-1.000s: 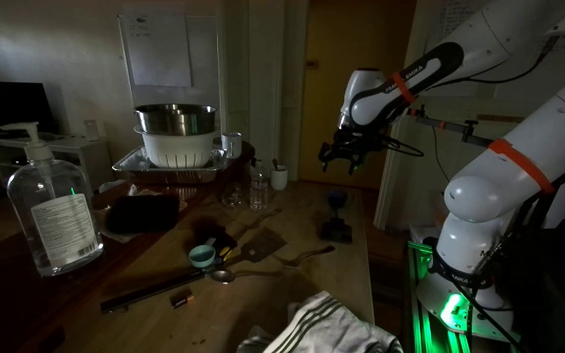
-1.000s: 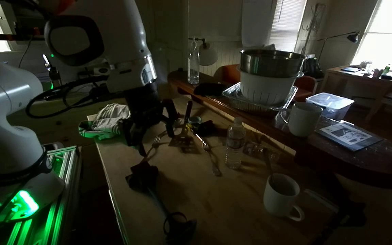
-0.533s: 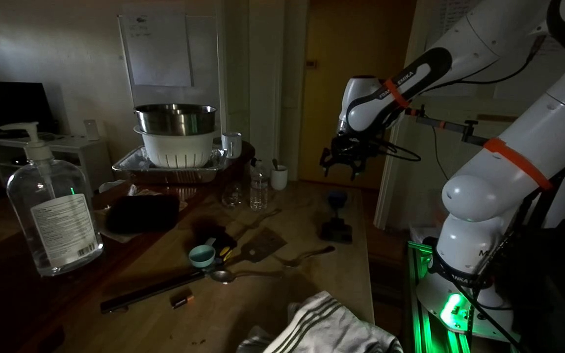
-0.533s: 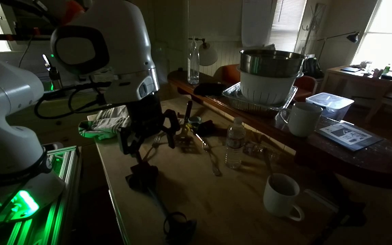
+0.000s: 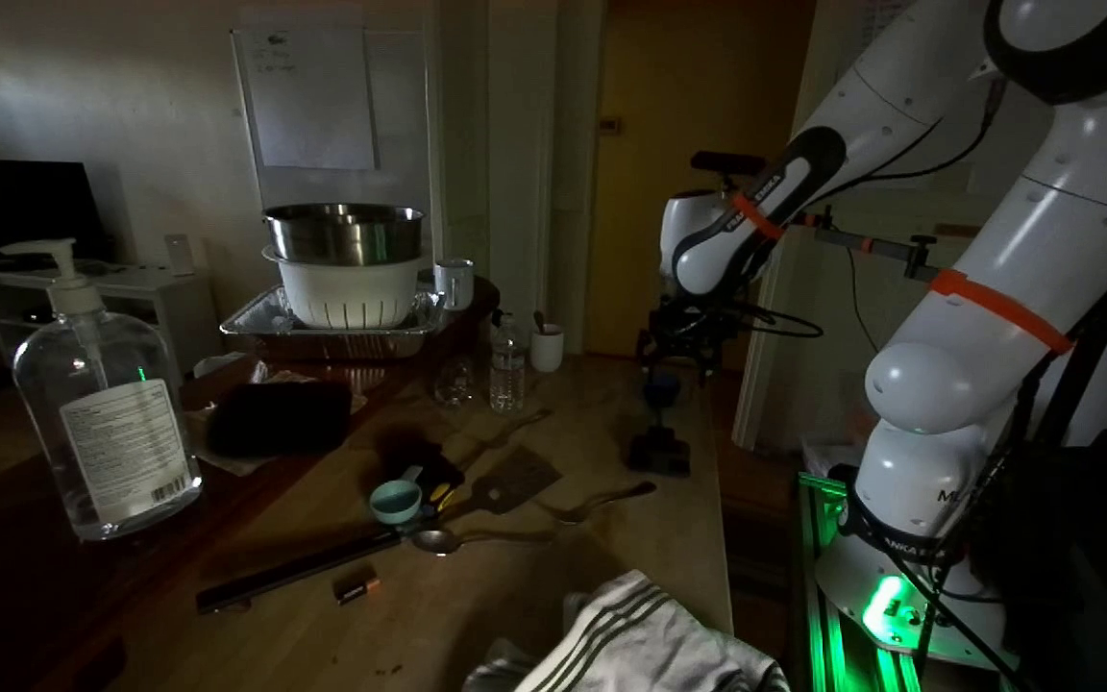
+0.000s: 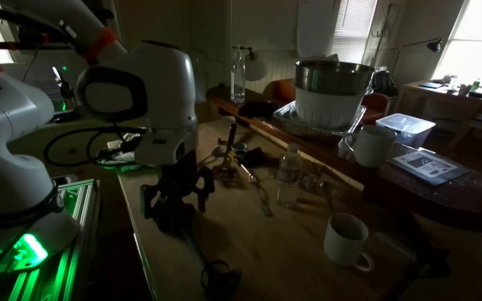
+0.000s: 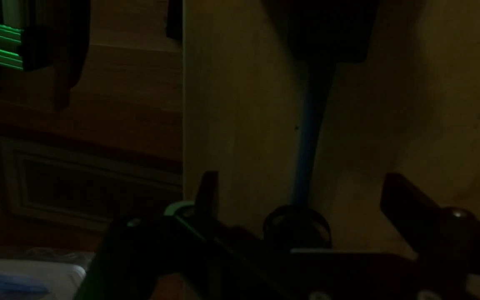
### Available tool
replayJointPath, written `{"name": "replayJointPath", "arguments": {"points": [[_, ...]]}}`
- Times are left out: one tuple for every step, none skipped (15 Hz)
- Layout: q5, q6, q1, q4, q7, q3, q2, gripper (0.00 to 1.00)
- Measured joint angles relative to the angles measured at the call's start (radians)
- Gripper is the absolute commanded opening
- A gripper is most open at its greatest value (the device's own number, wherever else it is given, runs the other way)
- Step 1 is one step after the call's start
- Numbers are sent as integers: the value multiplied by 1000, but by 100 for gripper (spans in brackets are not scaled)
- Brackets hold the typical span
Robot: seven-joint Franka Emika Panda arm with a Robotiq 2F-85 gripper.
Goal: Move the spoon to the left
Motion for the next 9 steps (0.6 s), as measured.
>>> {"name": "replayJointPath", "arguments": {"points": [[-4, 12, 2, 0, 4, -12, 40, 100], [-5, 17, 6, 2, 10, -25, 74, 100], [-5, 28, 14, 3, 18, -41, 107, 100], [-2, 46, 25, 3, 19, -58, 136, 100], [14, 69, 44, 3, 13, -77, 162, 100], [35, 93, 65, 3, 1, -94, 185, 100], [63, 116, 86, 3, -15, -109, 207, 100], [91, 136, 106, 3, -29, -121, 226, 100], [123, 158, 126, 3, -47, -130, 241, 100]]}}
